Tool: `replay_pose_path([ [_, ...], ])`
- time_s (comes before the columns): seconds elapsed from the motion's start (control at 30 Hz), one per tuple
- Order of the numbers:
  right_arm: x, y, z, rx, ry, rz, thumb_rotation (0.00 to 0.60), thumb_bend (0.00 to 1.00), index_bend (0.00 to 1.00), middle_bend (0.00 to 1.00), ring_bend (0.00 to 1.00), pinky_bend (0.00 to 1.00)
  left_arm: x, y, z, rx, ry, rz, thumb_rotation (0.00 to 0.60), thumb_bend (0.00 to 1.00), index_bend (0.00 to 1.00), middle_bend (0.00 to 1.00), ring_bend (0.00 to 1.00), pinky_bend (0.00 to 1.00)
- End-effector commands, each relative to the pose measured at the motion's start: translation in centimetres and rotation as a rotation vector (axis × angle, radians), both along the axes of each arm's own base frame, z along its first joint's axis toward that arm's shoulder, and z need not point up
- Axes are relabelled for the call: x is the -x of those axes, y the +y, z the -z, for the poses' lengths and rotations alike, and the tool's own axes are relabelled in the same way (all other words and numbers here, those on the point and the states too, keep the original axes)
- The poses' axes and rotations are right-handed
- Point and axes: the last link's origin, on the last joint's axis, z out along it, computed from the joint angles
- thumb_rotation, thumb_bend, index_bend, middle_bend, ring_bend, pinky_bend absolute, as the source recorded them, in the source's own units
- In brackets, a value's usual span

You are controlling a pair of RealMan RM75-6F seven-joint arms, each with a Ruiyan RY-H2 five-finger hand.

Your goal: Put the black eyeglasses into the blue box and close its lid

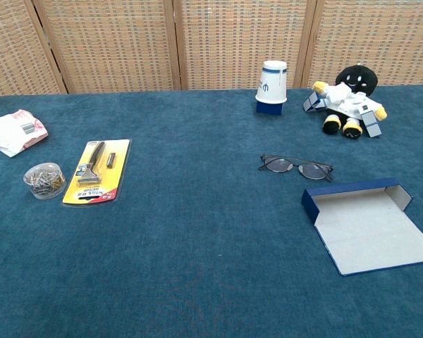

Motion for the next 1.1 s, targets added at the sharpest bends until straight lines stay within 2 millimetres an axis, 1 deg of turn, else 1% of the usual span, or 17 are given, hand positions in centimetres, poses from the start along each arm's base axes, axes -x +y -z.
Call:
replay_pose_path([
  [0.03, 0.2, 0.0, -0.2, 0.004, -0.001, 0.013, 0.6, 0.0, 0.0, 0.0, 0.0, 0.0, -0.1, -0.2, 0.0, -0.003, -0.001, 0.003, 0.6, 0.0, 0.0, 0.0, 0.0, 0.0],
  [0.23, 0.0, -0.6, 0.0, -0.008, -0.026, 0.007, 0.6, 0.0, 0.0, 0.0, 0.0, 0.0, -0.1, -0.3, 0.0, -0.004, 0.0, -0.001, 0.6, 0.0, 0.0, 0.0, 0.0, 0.0],
  [0.3, -0.5, -1.6, 0.4, -0.036, -0.034, -0.009, 0.6, 0.0, 0.0, 0.0, 0.0, 0.0, -0.1, -0.2, 0.1, 0.0, 0.002, -0.003, 0.6, 0.0, 0.0, 0.0, 0.0, 0.0],
  [0.33, -1.8, -3.8, 1.1, -0.086, -0.021, -0.046, 0.6, 0.0, 0.0, 0.0, 0.0, 0.0, 0.0, 0.0, 0.3, 0.006, 0.007, -0.009, 0.6, 0.0, 0.0, 0.0, 0.0, 0.0],
  [0.4, -3.2, -6.1, 1.7, -0.129, -0.022, -0.062, 0.6, 0.0, 0.0, 0.0, 0.0, 0.0, 0.1, 0.2, 0.3, 0.007, 0.008, -0.016, 0.6, 0.0, 0.0, 0.0, 0.0, 0.0],
  [0.43, -4.2, -7.6, 2.3, -0.158, -0.034, -0.069, 0.6, 0.0, 0.0, 0.0, 0.0, 0.0, 0.1, 0.3, 0.3, 0.006, 0.008, -0.021, 0.6, 0.0, 0.0, 0.0, 0.0, 0.0],
  [0.47, -4.6, -8.1, 2.4, -0.168, -0.037, -0.068, 0.6, 0.0, 0.02, 0.0, 0.0, 0.0, 0.1, 0.3, 0.3, 0.005, 0.008, -0.023, 0.6, 0.0, 0.0, 0.0, 0.0, 0.0],
  [0.5, -5.6, -9.3, 3.0, -0.194, -0.047, -0.075, 0.6, 0.0, 0.05, 0.0, 0.0, 0.0, 0.2, 0.4, 0.3, 0.003, 0.007, -0.028, 0.6, 0.0, 0.0, 0.0, 0.0, 0.0],
  [0.53, -6.3, -10.3, 3.5, -0.212, -0.049, -0.079, 0.6, 0.0, 0.09, 0.0, 0.0, 0.0, 0.2, 0.5, 0.3, 0.002, 0.006, -0.033, 0.6, 0.0, 0.0, 0.0, 0.0, 0.0],
  [0.6, -7.4, -11.8, 4.3, -0.24, -0.055, -0.081, 0.6, 0.01, 0.18, 0.0, 0.0, 0.0, 0.3, 0.7, 0.3, 0.002, 0.006, -0.04, 0.6, 0.0, 0.0, 0.0, 0.0, 0.0],
  [0.67, -8.3, -13.0, 5.0, -0.255, -0.062, -0.079, 0.6, 0.04, 0.24, 0.0, 0.0, 0.0, 0.5, 0.8, 0.3, 0.003, 0.006, -0.047, 0.6, 0.0, 0.0, 0.0, 0.0, 0.0],
  [0.7, -8.9, -13.9, 5.6, -0.262, -0.068, -0.077, 0.6, 0.05, 0.25, 0.0, 0.0, 0.0, 0.5, 0.9, 0.3, 0.003, 0.006, -0.053, 0.6, 0.0, 0.0, 0.0, 0.0, 0.0],
  [0.8, -9.7, -15.4, 6.7, -0.274, -0.081, -0.061, 0.6, 0.08, 0.28, 0.0, 0.0, 0.0, 0.7, 1.2, 0.3, 0.001, 0.008, -0.065, 0.6, 0.0, 0.0, 0.0, 0.0, 0.0],
  [0.87, -10.3, -16.8, 8.1, -0.297, -0.113, -0.032, 0.6, 0.12, 0.3, 0.0, 0.0, 0.0, 1.0, 1.5, 0.2, -0.004, 0.009, -0.079, 0.6, 0.0, 0.0, 0.0, 0.0, 0.0],
  [0.97, -10.6, -18.3, 10.1, -0.325, -0.097, 0.004, 0.6, 0.14, 0.34, 0.0, 0.0, 0.0, 1.3, 1.9, 0.2, -0.003, 0.002, -0.098, 0.6, 0.0, 0.0, 0.0, 0.0, 0.0],
  [1.07, -10.9, -19.3, 12.1, -0.348, -0.07, 0.037, 0.6, 0.15, 0.4, 0.0, 0.0, 0.0, 1.5, 2.3, 0.3, 0.012, -0.002, -0.113, 0.6, 0.0, 0.0, 0.0, 0.0, 0.0],
  [1.1, -10.8, -19.6, 13.1, -0.369, -0.06, 0.056, 0.6, 0.16, 0.42, 0.0, 0.0, 0.0, 1.6, 2.5, 0.4, 0.021, -0.001, -0.121, 0.6, 0.0, 0.0, 0.0, 0.0, 0.0],
])
